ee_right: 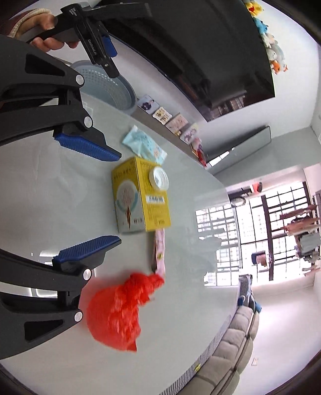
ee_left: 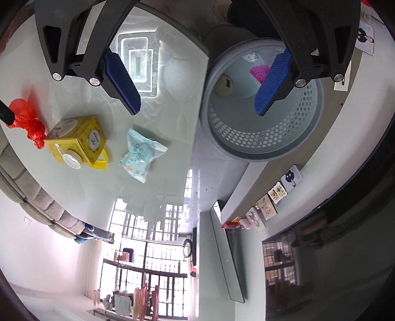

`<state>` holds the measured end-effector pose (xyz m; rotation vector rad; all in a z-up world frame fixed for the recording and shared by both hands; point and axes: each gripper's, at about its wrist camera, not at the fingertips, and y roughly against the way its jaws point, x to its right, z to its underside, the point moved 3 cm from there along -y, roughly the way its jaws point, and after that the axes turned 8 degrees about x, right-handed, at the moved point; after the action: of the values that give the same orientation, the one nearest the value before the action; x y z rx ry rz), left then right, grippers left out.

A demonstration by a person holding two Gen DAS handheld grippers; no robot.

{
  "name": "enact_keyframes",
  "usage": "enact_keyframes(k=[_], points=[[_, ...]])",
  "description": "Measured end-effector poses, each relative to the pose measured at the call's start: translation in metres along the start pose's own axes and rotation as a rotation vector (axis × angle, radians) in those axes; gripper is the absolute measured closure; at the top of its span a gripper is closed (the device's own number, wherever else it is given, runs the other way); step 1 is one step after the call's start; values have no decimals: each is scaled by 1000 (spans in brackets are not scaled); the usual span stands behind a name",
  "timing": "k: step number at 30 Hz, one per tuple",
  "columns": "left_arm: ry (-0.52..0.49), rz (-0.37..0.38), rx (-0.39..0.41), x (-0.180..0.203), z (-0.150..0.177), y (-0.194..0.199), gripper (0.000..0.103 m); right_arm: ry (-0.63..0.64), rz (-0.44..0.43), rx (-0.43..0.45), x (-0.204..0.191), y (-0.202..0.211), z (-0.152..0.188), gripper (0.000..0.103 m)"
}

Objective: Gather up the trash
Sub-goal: 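Move both tools back over the table toward the red bag and cap, then close the right tool on the red plastic bag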

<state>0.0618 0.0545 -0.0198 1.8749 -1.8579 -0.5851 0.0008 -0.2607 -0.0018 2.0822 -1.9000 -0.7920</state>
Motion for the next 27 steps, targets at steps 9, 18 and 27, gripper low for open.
enact_keyframes(k=[9,18,27], points=[[-50,37,-18,56,-1,-7,10,4,125,27,83,11,-21,43],[-64,36,-2,84,-15,-12,10,104,130,-65,99,-32,-32,43],[-78,52,7,104,-28,-19,10,176,162,-240,108,-79,-12,43]])
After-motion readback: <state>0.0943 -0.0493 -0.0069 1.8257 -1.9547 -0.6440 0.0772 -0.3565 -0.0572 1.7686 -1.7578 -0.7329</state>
